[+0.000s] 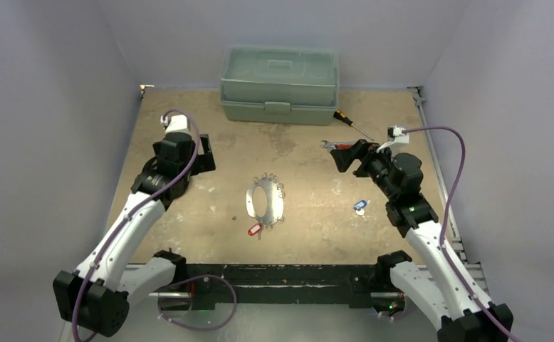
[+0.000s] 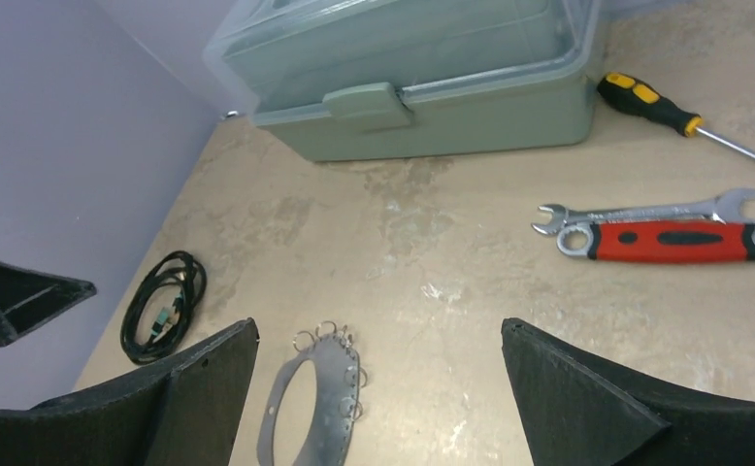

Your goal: Put the keys on the keyring

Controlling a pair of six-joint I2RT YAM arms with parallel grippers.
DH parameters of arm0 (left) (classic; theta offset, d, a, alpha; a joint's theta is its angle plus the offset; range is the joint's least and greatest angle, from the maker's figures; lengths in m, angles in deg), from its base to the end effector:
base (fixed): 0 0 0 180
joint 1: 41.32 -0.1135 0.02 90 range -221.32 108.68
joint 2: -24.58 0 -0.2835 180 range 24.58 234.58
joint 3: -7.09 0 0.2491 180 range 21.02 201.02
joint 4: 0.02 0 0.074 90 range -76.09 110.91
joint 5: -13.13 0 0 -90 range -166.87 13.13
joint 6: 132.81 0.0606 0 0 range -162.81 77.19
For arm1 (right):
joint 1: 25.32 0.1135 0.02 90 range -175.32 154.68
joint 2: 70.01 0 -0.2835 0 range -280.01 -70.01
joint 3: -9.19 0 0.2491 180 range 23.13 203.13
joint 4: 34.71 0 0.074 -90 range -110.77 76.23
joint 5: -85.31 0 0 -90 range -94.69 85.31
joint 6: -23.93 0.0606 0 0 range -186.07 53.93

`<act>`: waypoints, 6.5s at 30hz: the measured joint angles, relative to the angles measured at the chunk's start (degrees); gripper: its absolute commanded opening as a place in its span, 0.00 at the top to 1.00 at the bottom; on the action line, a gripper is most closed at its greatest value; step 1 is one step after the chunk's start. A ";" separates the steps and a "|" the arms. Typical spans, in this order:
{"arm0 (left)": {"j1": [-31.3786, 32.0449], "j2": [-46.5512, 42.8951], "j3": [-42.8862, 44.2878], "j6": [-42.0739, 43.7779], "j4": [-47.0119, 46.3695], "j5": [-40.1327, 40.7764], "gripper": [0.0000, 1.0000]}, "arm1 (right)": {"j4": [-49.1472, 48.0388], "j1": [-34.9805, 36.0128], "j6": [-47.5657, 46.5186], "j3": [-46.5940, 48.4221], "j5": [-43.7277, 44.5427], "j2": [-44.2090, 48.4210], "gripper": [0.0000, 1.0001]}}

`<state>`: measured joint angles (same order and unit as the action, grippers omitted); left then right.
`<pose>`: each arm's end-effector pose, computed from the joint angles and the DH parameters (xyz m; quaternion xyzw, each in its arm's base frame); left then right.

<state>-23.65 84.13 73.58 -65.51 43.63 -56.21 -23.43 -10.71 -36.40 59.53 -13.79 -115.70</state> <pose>0.2241 -0.0489 0.3099 -0.1189 0.8749 -0.0018 0.4694 0.1942 0.0605 0.3211 0.0453 0.7450 0.3047 0.5917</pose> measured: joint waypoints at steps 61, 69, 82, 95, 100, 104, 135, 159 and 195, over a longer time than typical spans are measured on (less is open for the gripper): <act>18.47 8.37 -1.90 6.95 -2.75 -24.09 0.56 | 5.92 12.20 -1.84 -0.33 -8.46 -18.36 0.13; 25.35 9.77 -4.96 -1.33 -3.65 -18.21 0.57 | 3.78 14.43 -2.51 -3.08 -10.19 -17.97 0.18; 30.36 5.53 -1.77 -0.74 4.63 -9.46 0.57 | 2.54 26.86 1.20 -5.92 -6.78 -12.76 0.35; 31.01 -0.48 -6.34 0.68 0.79 -9.62 0.66 | -0.11 41.13 7.45 -4.79 2.91 -22.23 0.43; 34.25 -8.46 -13.44 -4.68 -4.79 -6.45 0.64 | -0.33 41.24 7.67 -4.04 5.33 -23.34 0.44; 38.45 -9.66 -20.52 -8.24 -8.55 -2.05 0.64 | -0.83 41.68 8.28 -2.40 5.88 -26.95 0.47; 53.13 -1.92 -22.47 -11.17 -17.68 11.15 0.65 | -1.25 43.89 9.35 3.23 13.53 -43.36 0.71; 59.87 11.93 -26.18 -7.54 -29.29 16.15 0.73 | 7.65 43.89 9.09 -2.49 19.26 -20.46 0.60; 58.45 26.99 -22.38 2.36 -38.69 20.65 0.82 | 12.55 43.89 8.46 -6.27 20.52 -13.25 0.61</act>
<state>34.79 111.12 51.20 -63.15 4.94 -35.55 -10.88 33.18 -27.94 53.25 6.73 -128.95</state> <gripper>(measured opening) 0.170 0.394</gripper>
